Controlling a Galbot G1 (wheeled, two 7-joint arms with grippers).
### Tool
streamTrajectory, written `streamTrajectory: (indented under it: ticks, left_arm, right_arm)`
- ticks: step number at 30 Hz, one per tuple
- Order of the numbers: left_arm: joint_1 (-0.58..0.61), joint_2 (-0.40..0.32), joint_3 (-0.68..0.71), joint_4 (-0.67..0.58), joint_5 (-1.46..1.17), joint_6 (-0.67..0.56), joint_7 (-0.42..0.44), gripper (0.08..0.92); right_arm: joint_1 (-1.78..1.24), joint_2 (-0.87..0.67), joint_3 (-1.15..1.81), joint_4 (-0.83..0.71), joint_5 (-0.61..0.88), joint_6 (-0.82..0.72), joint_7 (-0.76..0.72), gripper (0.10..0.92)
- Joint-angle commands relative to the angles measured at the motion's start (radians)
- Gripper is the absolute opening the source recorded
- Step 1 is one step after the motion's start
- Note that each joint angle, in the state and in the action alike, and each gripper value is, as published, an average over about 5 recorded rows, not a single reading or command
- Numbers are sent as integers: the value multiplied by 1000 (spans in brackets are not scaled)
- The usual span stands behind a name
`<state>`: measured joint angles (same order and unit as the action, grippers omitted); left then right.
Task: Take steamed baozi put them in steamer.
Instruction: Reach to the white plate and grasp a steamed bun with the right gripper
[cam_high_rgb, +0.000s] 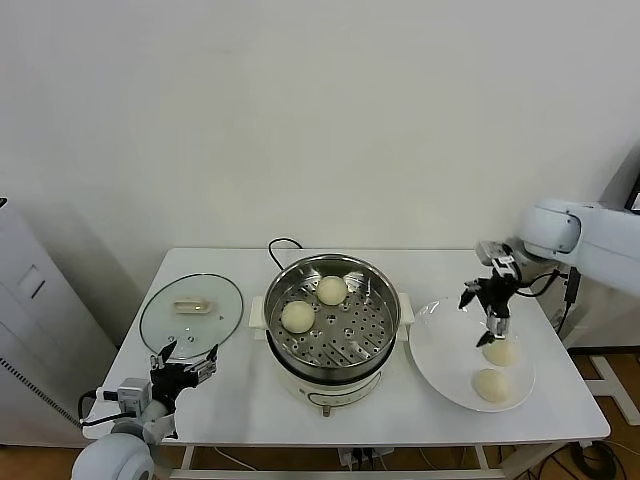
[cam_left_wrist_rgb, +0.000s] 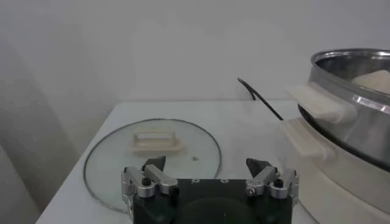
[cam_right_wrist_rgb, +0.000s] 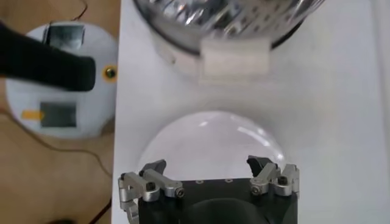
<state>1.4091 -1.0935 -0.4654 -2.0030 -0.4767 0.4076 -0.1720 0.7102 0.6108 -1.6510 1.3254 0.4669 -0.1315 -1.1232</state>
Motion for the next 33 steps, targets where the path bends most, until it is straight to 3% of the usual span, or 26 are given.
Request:
streamTrajectory:
  ticks: [1,33]
  left_arm:
    - [3,0,-2,5,1,0,0,823]
    - [2,-8,11,17,11,-1,1,823]
  right_arm:
    - [-198,-42,123,-75,-146,69,-33,823]
    - [-496,-34,322,-139,-285,76,-6,823]
